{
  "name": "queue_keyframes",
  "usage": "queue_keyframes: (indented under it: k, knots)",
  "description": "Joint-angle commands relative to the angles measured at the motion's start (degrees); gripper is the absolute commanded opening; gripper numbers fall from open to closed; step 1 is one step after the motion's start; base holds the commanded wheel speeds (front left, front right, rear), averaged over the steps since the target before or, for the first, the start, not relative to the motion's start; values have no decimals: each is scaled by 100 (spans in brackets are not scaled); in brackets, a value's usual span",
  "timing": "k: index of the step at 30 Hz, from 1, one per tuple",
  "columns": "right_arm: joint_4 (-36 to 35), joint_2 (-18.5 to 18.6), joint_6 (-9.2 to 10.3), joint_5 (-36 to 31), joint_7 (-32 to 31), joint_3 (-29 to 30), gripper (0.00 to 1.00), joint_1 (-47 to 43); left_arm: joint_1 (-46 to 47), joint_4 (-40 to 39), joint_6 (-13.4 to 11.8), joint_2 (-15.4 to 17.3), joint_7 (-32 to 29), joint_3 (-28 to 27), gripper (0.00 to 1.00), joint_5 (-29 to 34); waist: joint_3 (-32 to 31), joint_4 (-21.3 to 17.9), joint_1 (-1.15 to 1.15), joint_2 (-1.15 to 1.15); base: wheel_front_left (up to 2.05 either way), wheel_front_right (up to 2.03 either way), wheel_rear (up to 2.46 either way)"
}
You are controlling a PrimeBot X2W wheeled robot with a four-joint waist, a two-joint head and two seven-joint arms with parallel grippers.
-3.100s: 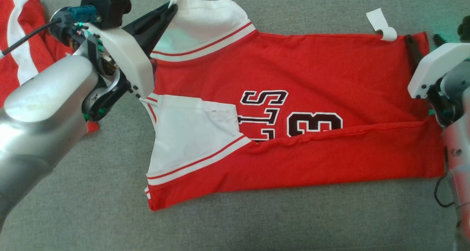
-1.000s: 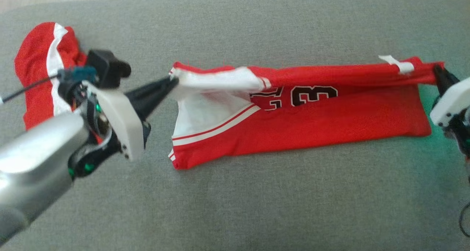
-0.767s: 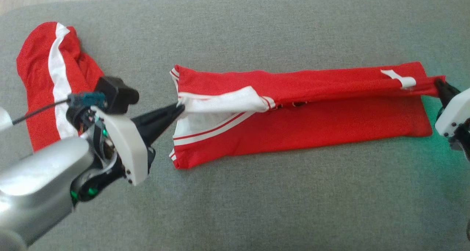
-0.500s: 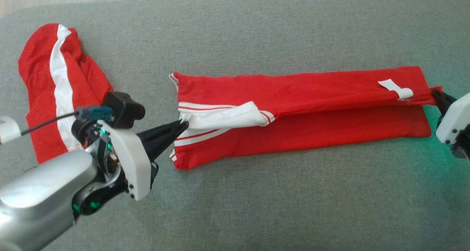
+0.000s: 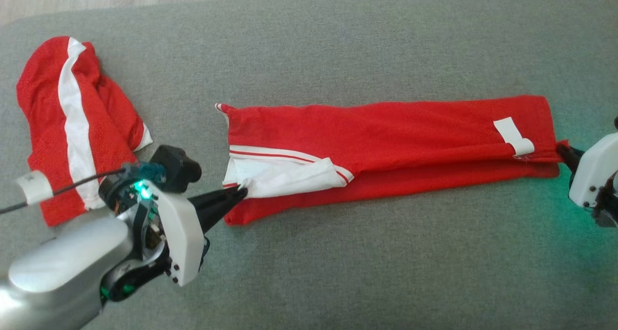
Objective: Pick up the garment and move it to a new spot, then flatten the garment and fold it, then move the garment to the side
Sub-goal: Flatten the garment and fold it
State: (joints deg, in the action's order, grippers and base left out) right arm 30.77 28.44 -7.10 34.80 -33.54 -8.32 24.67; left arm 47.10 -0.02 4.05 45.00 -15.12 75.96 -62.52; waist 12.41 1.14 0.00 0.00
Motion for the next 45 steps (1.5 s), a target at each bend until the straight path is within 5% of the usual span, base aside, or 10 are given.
queue_keyframes:
  k: [1, 3, 4, 5, 6, 12, 19, 26, 38, 45]
  knots:
    - [-210, 177, -39, 36, -26, -17, 0, -9, 101, -44, -18, 179, -2, -273, 0, 55, 10, -2, 0, 0, 0, 0, 0]
    - [-218, 154, -39, 2, -34, 13, 0, -26, 62, 0, -13, 125, -8, -271, 0, 92, 27, -2, 0, 0, 0, 0, 0]
    - [-203, 137, -39, -24, -15, 51, 9, -27, 48, 34, -24, 94, 8, -272, 0, 109, 32, 1, 0, 0, 0, 0, 0]
    - [-191, 119, -39, -54, 10, 77, 81, -30, 39, 79, -68, 58, 64, -286, 49, 133, 33, 3, 0, 0, 0, 0, 0]
    - [-180, 97, -39, -81, 37, 103, 100, -32, 28, 127, -108, 21, 124, -299, 100, 160, 30, 1, 0, 0, 0, 0, 0]
    - [-400, -132, -39, -187, 798, 492, 100, 9, -163, 435, -514, -251, 985, -728, 100, 44, -80, -43, 0, 0, 0, 0, 0]
    - [-1301, -715, -39, -359, 2184, 715, 100, -100, -571, 752, -1203, -509, 2743, -1701, 100, -145, -318, -126, 0, 0, 0, 0, 0]
    - [-2076, -1449, -39, -1059, 3389, 792, 100, -543, -1445, 618, -1750, -1171, 3008, -3392, 100, 677, -499, -91, 0, 0, 0, 0, 0]
    - [-1739, -2471, -39, -1688, 4483, 738, 100, -1553, -3571, 789, -756, -3024, 3011, -5739, 100, 2813, -789, -1, 0, 0, 0, 0, 0]
    - [-1386, -2541, -39, -1800, 4586, 757, 100, -1722, -3986, 1029, -253, -3524, 3012, -6296, 100, 3557, -850, 31, 0, 0, 0, 0, 0]
